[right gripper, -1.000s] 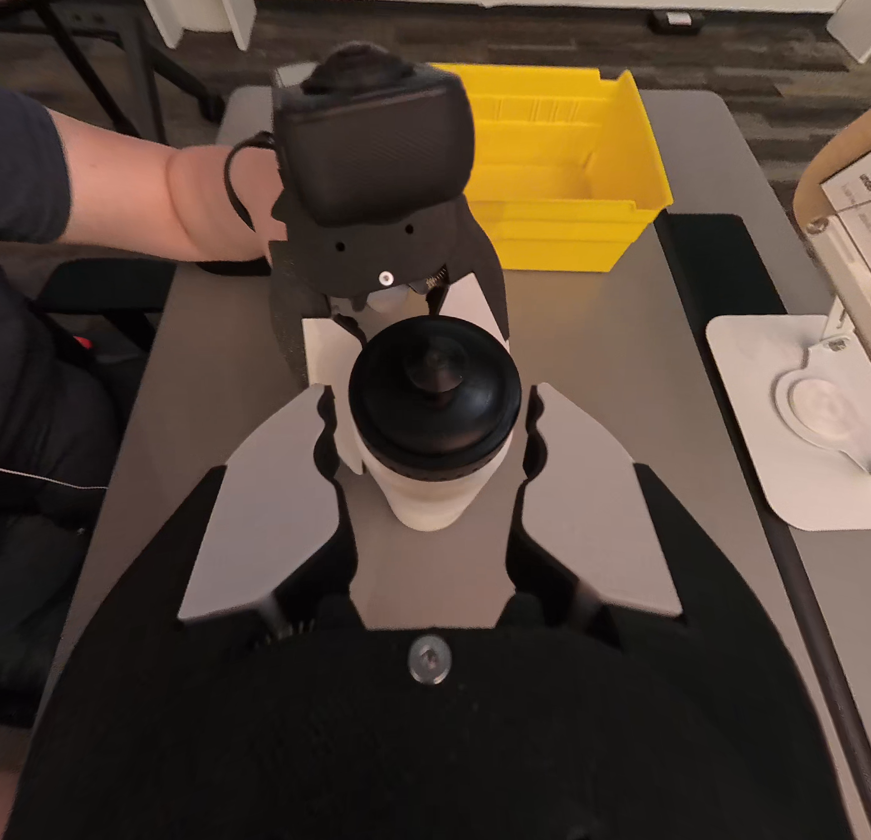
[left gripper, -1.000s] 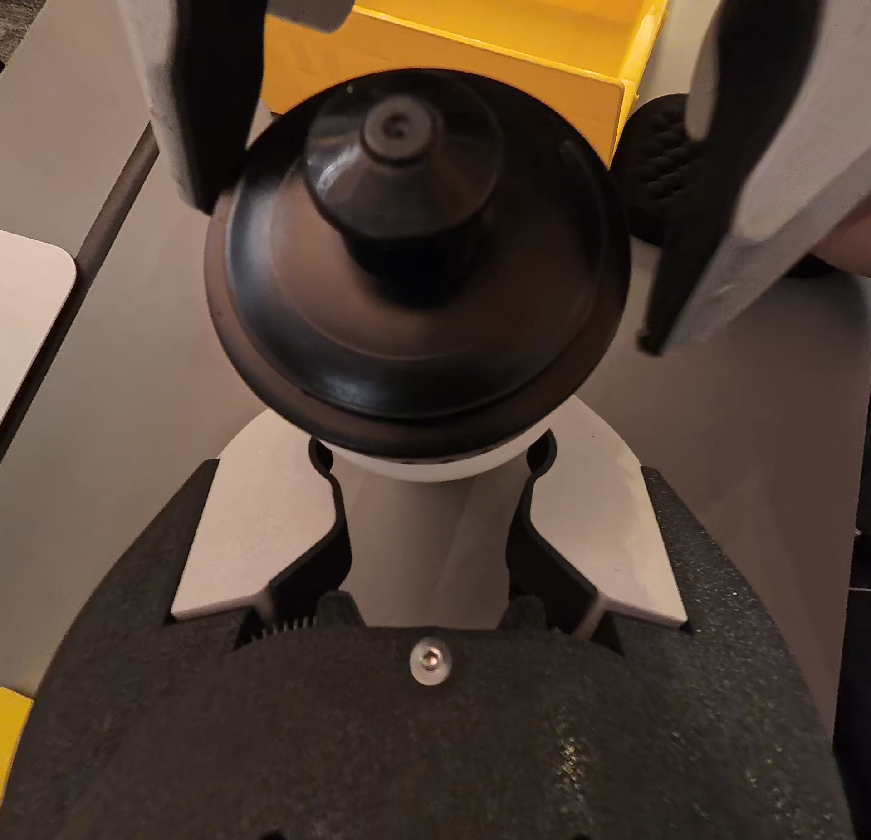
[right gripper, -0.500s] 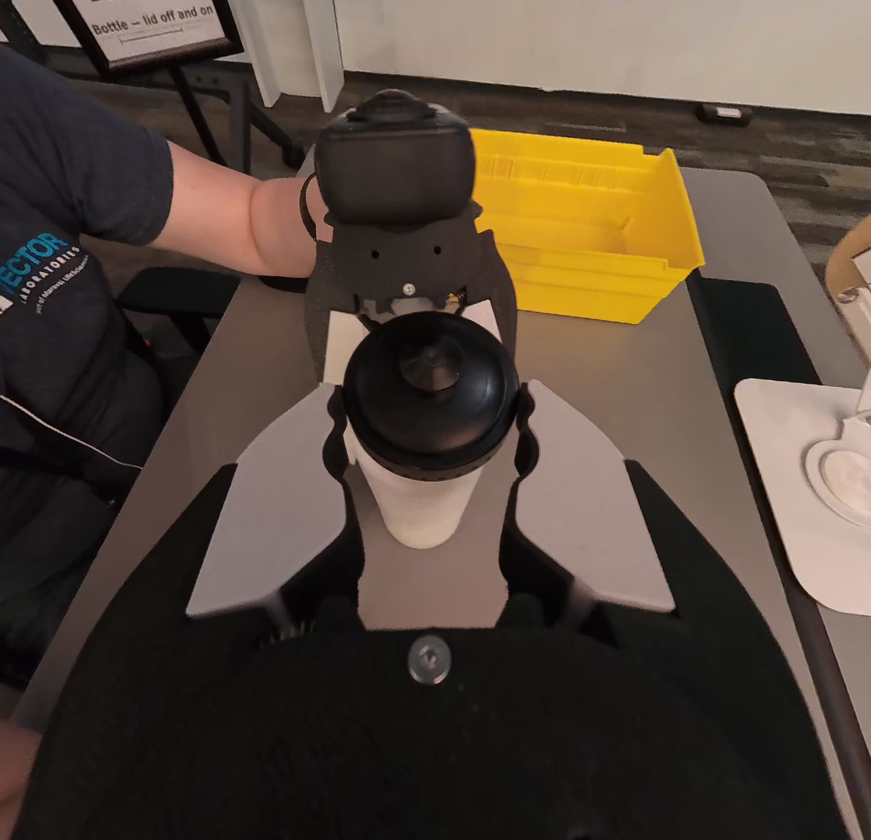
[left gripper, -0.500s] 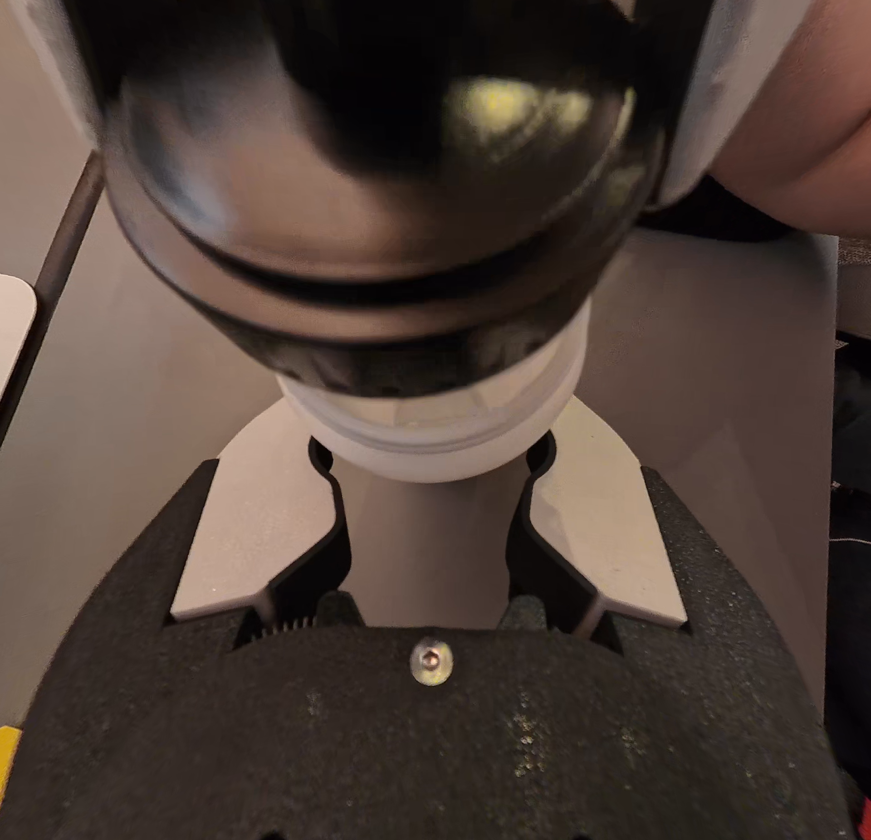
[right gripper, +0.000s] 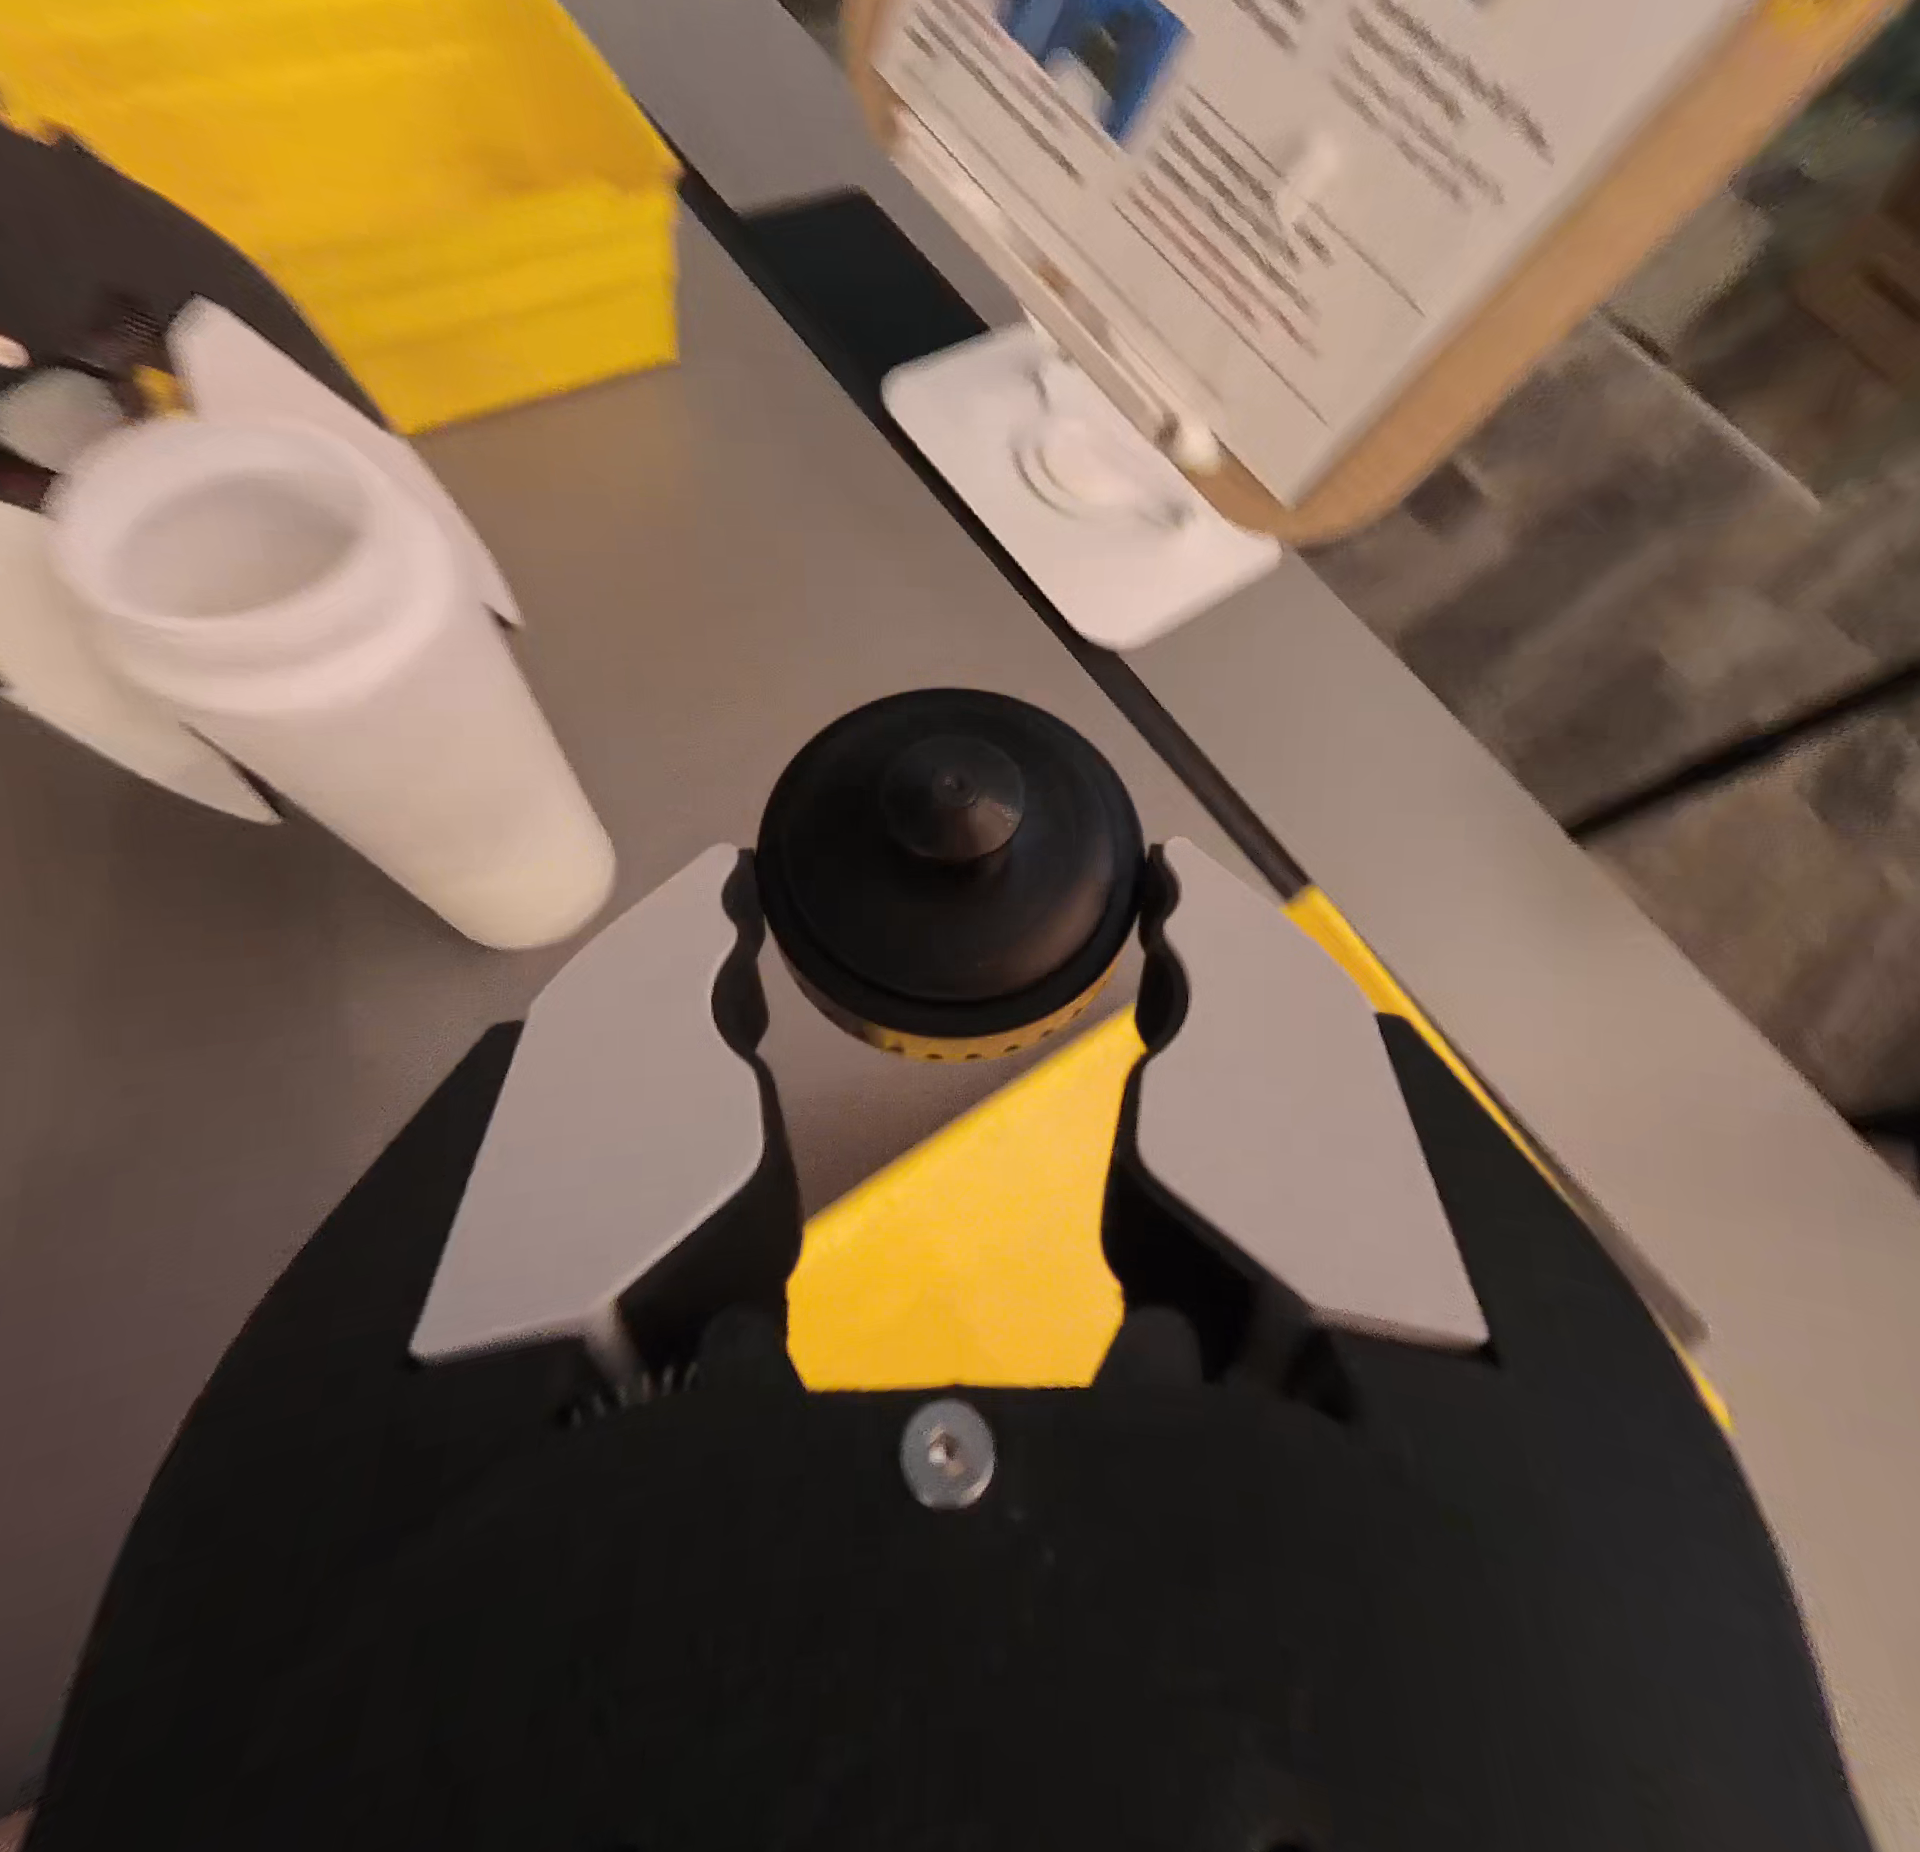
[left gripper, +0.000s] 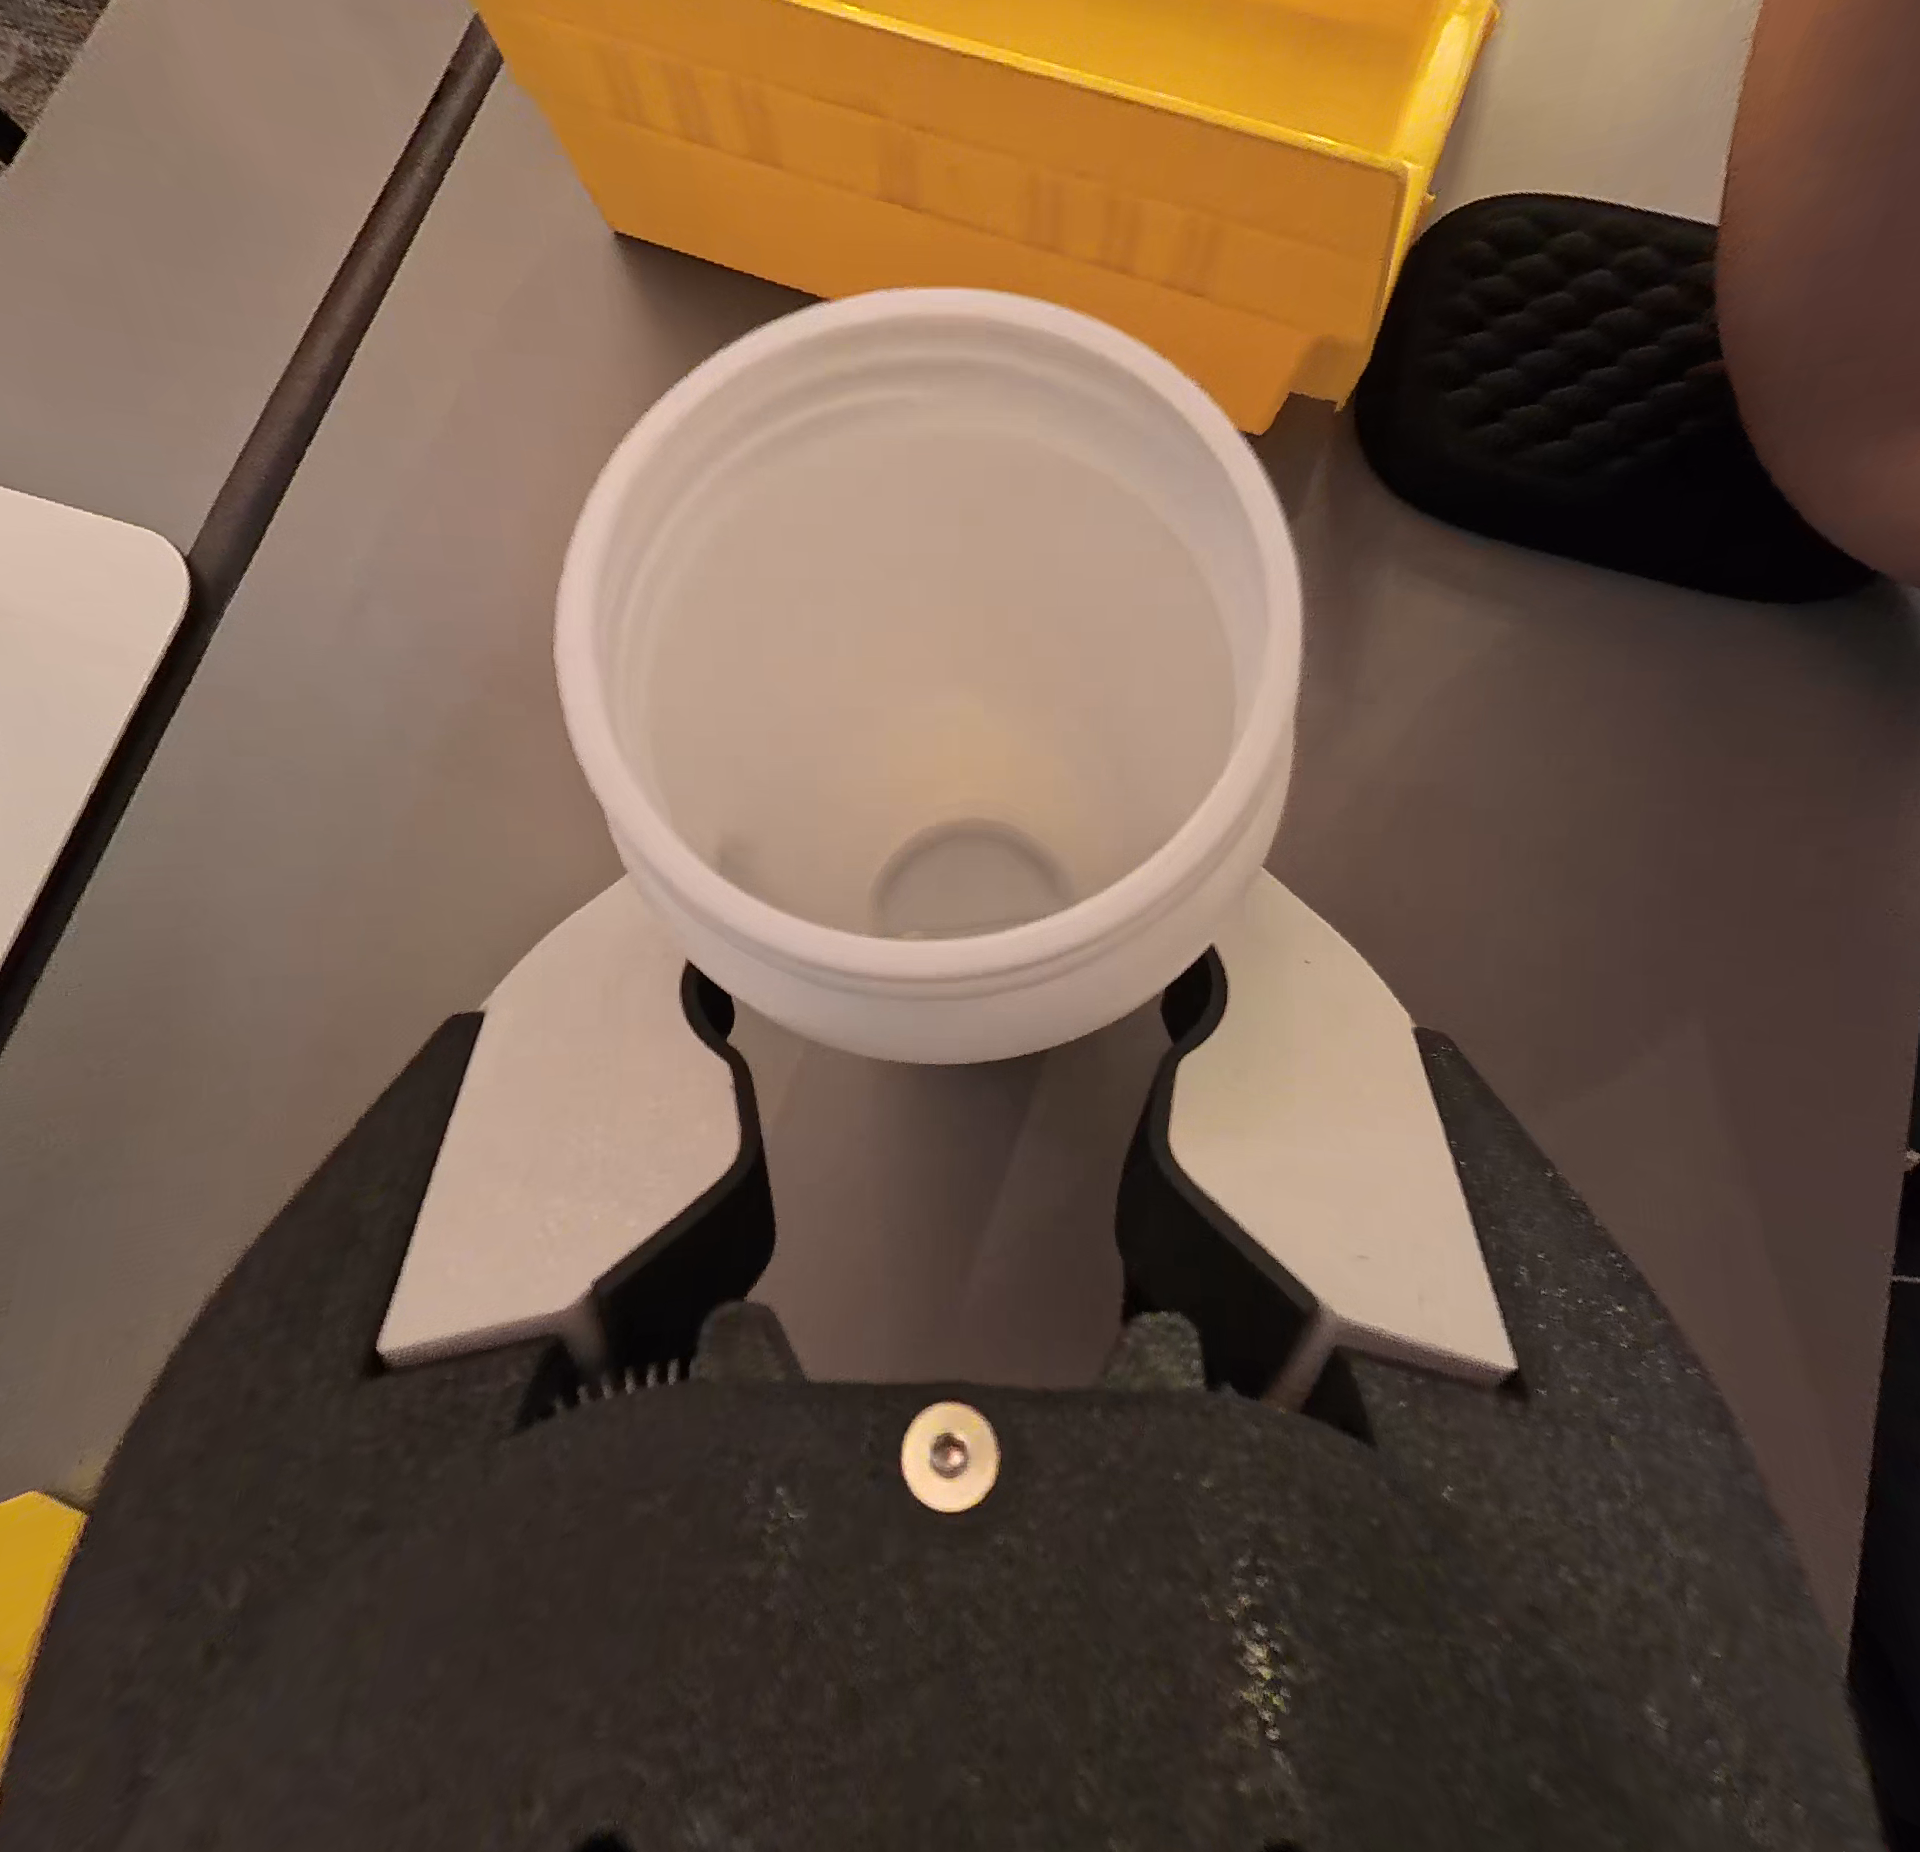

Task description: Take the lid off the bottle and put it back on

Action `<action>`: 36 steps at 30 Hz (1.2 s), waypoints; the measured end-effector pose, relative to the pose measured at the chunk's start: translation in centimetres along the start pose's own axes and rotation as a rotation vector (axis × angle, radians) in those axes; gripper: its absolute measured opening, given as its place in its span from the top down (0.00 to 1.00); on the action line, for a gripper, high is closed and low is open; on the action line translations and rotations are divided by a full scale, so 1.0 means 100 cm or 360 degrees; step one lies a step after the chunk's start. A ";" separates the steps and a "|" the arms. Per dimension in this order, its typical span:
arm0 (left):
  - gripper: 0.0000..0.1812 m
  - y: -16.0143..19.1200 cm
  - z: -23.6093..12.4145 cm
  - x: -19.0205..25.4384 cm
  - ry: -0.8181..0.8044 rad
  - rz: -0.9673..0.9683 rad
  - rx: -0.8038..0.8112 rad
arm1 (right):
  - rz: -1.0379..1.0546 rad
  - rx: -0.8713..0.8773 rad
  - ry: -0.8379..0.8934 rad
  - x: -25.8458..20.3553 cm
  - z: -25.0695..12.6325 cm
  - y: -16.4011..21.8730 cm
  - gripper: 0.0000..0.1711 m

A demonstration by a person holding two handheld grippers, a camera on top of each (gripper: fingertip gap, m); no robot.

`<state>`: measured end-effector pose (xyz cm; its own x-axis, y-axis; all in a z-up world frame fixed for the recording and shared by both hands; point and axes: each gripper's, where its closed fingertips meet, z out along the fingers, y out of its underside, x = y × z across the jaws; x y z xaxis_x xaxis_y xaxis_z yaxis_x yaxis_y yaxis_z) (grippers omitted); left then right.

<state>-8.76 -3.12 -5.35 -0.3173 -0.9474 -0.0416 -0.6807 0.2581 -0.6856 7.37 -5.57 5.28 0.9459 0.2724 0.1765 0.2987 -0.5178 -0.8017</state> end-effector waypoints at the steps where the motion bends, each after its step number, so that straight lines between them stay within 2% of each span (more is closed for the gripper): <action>1: 0.54 0.000 0.000 -0.001 -0.0006 -0.0008 0.0003 | 0.0055 -0.0058 0.0045 0.010 -0.002 0.011 0.59; 4: 0.54 0.000 0.000 -0.006 -0.0032 -0.0033 0.0008 | 0.0242 -0.0267 0.0216 0.041 -0.007 0.049 0.59; 8: 0.54 0.000 0.000 -0.009 -0.0052 -0.0053 0.0013 | 0.0553 -0.0630 0.0476 0.087 -0.008 0.119 0.59; 13: 0.54 0.000 0.000 -0.009 -0.0055 -0.0055 0.0013 | 0.0987 -0.0696 0.0518 0.123 0.020 0.181 0.59; 16: 0.54 0.000 0.000 -0.009 -0.0055 -0.0055 0.0012 | 0.1108 -0.0828 0.0526 0.127 0.033 0.215 0.59; 23: 0.54 0.000 0.000 -0.009 -0.0057 -0.0050 0.0009 | 0.1105 -0.0927 0.0723 0.143 0.042 0.243 0.59; 29: 0.54 0.000 -0.001 -0.008 -0.0059 -0.0043 0.0006 | 0.1124 -0.1044 0.0723 0.144 0.046 0.269 0.59; 36: 0.55 0.000 -0.001 -0.007 -0.0064 -0.0032 0.0006 | 0.1125 -0.1131 0.0744 0.141 0.043 0.274 0.60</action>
<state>-8.54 -2.40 -5.27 -0.2768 -0.9592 -0.0569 -0.6842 0.2384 -0.6893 28.35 -12.38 -16.66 0.8421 -0.5243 0.1264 -0.4649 -0.8245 -0.3225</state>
